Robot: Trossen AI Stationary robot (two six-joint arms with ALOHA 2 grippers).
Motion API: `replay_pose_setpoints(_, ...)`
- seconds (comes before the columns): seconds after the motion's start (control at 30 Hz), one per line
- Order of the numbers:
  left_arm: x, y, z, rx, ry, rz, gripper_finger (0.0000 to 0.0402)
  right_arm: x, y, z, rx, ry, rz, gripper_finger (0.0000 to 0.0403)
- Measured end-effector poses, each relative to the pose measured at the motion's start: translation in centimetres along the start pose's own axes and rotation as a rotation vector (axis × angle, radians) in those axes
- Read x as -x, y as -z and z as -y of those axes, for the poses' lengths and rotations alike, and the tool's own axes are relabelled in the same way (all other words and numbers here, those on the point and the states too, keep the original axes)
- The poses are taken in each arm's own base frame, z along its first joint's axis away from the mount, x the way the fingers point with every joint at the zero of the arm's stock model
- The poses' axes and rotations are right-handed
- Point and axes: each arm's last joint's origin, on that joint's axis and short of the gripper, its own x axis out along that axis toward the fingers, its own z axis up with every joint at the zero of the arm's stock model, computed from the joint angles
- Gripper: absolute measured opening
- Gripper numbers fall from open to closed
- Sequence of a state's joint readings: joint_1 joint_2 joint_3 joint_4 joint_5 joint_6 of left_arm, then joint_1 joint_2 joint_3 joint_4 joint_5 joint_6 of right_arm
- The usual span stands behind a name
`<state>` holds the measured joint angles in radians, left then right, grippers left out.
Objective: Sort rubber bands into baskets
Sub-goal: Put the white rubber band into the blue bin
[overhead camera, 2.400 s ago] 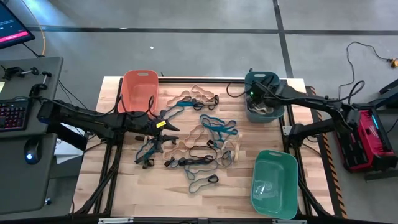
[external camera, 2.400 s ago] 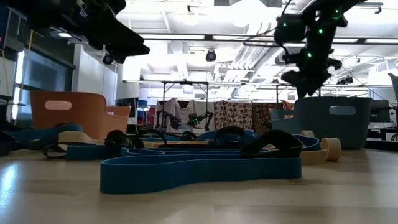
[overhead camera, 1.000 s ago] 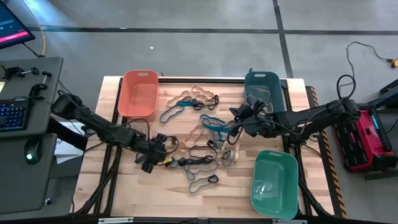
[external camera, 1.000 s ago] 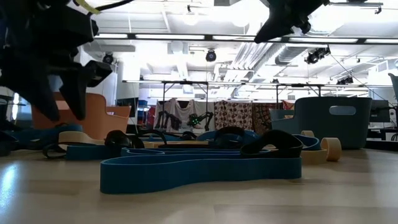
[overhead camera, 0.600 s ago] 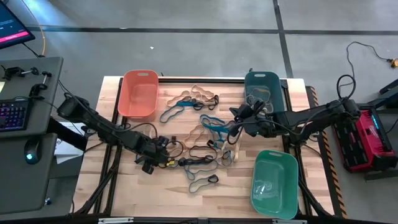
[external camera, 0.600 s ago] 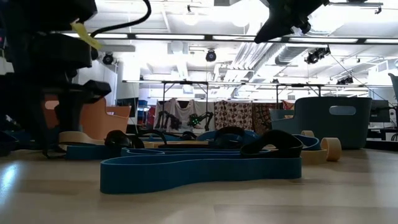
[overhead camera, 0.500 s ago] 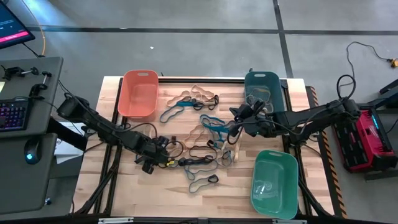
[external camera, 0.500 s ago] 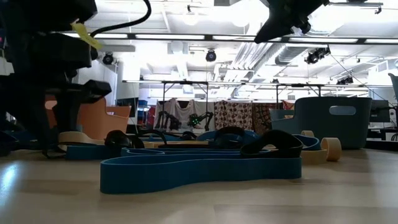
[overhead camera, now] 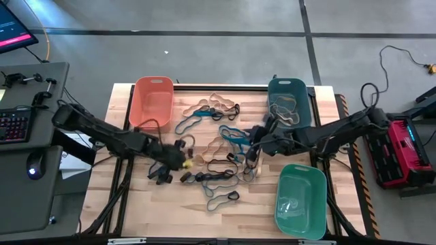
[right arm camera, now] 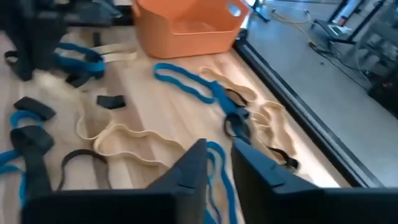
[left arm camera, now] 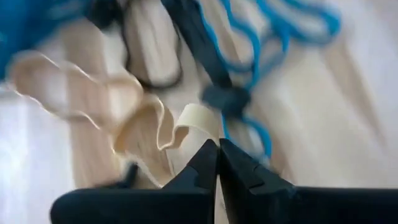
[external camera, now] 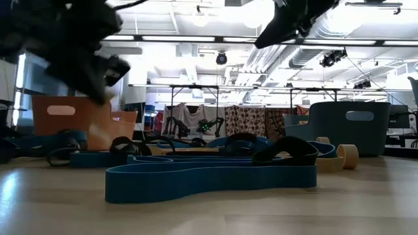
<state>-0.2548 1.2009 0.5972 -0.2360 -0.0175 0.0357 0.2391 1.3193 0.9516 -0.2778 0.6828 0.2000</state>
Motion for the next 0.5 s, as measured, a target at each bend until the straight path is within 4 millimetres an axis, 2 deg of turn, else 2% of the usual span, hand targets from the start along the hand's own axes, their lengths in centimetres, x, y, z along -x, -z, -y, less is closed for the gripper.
replay_pose_setpoints(0.3,2.7,-2.7,-2.5,0.182,-0.045,0.345,0.0001,-4.3,1.0,-4.2,-0.033,-0.035,0.064,0.0189)
replay_pose_setpoints(0.5,3.4,-4.0,-3.7,0.205,-0.083,0.499,0.0001,-6.7,1.1,-6.3,-0.061,-0.074,0.183,0.023)
